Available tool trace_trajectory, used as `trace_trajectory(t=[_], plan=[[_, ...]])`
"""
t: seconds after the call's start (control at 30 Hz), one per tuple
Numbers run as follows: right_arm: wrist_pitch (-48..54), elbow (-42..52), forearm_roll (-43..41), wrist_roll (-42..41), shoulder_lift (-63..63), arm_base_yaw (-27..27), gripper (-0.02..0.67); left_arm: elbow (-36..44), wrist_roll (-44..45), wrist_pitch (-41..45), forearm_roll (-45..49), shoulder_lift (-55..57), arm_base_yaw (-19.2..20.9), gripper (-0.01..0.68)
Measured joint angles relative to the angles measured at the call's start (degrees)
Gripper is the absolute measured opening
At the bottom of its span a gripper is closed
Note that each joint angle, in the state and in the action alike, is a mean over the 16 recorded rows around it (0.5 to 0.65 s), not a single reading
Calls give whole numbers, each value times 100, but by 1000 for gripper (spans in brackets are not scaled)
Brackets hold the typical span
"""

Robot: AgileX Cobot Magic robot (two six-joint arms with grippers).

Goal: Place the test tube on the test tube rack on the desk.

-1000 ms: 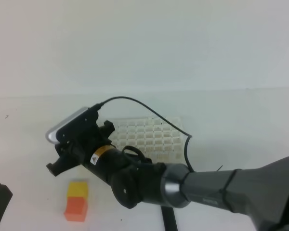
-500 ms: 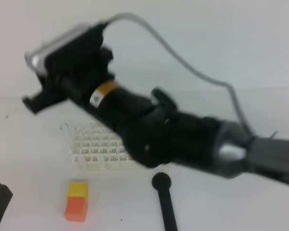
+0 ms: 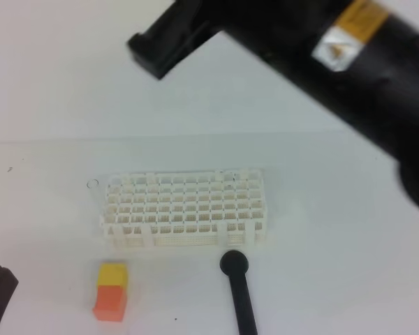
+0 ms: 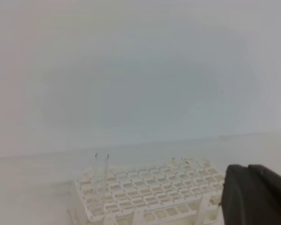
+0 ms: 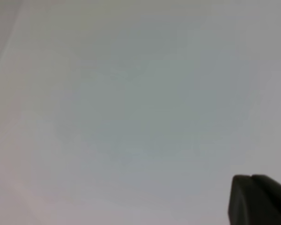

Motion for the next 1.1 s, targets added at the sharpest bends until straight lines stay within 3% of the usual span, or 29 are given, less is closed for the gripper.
trace_trajectory(t=[0.27, 0.6, 1.1], plan=[[113, 1071, -421, -3, -1311, -279, 0, 0, 0, -1, 0, 0, 0, -1], [460, 2956, -191, -3, -3053, -824, -1, 0, 0, 2, 3, 0, 0, -1], [2208, 5099, 204, -3, -5861, -3117, -1, 0, 0, 10, 13, -2, 25, -1]])
